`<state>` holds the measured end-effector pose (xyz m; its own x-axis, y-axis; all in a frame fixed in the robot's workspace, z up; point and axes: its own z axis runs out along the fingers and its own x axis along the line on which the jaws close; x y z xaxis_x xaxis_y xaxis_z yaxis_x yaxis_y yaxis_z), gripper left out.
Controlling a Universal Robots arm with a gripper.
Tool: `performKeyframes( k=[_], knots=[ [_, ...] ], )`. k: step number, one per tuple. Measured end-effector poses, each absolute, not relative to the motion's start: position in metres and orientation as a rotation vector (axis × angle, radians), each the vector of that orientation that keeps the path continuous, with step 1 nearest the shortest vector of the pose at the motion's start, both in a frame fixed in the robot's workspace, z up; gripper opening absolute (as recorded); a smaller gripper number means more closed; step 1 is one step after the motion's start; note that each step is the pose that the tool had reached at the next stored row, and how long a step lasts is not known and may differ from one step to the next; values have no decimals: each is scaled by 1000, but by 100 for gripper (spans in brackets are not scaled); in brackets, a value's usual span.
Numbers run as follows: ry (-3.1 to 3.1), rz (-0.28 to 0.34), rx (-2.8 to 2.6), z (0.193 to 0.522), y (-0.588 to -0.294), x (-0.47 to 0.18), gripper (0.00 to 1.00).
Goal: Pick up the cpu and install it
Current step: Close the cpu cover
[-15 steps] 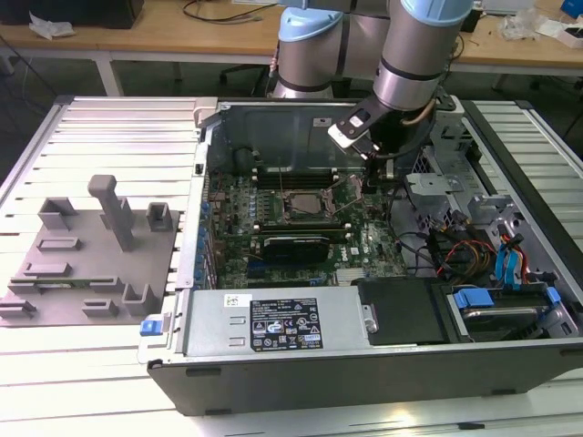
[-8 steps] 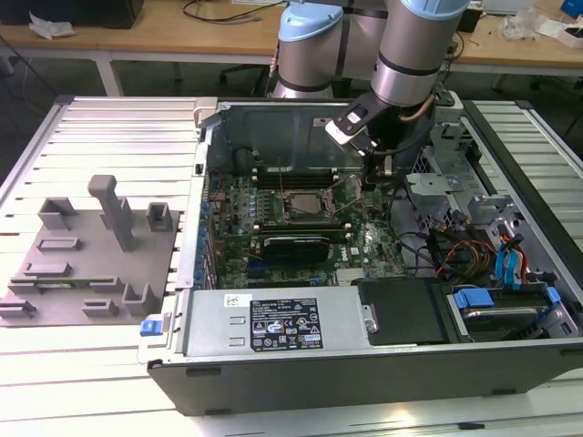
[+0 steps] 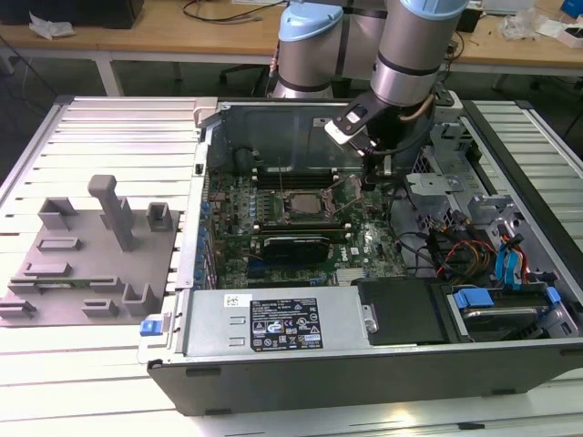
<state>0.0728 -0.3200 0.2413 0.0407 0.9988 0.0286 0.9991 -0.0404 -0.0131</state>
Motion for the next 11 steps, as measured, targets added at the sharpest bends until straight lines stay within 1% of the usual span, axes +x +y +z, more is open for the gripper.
performKeyframes(
  k=[11],
  knots=[
    [-2156,-20,-2245,242,-320,65,11]
  ],
)
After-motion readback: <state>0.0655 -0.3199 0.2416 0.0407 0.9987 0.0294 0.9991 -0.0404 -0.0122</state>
